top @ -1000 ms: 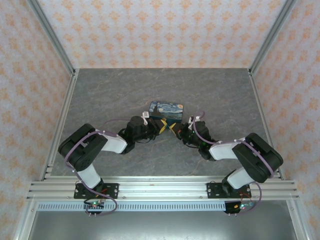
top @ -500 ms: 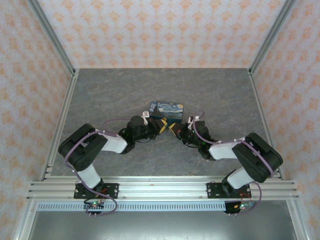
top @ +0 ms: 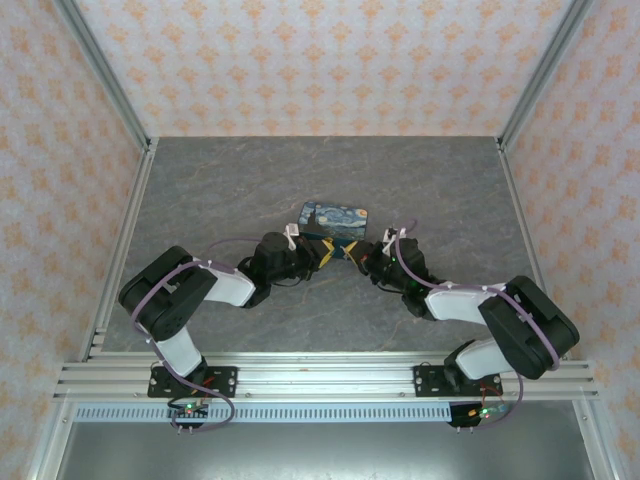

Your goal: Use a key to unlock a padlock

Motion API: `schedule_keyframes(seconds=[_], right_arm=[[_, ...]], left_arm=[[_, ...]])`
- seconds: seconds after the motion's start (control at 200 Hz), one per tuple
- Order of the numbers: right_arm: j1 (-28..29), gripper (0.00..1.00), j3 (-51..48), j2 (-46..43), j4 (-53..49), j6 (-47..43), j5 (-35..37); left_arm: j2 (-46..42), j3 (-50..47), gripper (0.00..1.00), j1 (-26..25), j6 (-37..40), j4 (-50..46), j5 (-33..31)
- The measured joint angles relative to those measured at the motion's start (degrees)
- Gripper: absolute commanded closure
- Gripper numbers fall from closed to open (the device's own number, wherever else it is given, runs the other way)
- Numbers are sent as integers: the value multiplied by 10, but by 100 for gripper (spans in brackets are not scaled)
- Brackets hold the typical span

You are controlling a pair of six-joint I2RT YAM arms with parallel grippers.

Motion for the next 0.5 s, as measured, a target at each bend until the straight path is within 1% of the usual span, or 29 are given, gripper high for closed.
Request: schedule_keyframes(seconds=[0.265,0.5], right_arm=[[1,100,0,3,-1,0,-12],[9,100,3,34,-1,0,-18]], left_arm=[[0,0,100,0,0,0,0],[0,4,100,0,0,0,0]])
